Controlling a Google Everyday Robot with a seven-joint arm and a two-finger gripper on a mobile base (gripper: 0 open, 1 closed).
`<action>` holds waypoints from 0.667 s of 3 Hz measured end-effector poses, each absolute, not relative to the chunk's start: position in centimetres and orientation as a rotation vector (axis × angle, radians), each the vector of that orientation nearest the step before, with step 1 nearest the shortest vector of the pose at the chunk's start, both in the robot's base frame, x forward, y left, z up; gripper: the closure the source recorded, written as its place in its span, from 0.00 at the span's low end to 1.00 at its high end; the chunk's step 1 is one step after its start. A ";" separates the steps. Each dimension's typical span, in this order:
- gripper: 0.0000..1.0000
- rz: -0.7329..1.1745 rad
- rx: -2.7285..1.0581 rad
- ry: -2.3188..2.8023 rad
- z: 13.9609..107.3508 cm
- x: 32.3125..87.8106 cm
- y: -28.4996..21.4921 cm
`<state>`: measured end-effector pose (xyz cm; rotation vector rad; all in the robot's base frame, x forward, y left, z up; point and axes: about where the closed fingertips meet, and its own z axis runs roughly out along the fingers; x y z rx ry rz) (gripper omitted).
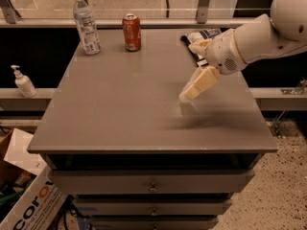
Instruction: Knock blue plastic bottle over
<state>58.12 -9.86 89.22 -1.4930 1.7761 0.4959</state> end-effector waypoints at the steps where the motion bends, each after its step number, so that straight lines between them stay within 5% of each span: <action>1: 0.00 0.596 -1.367 1.741 88.6 61.9 -7.0; 2: 0.00 0.738 -1.219 1.704 88.6 65.4 -3.2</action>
Offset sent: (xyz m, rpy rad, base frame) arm 0.1119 0.1018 0.0025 0.4751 0.1007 -0.1098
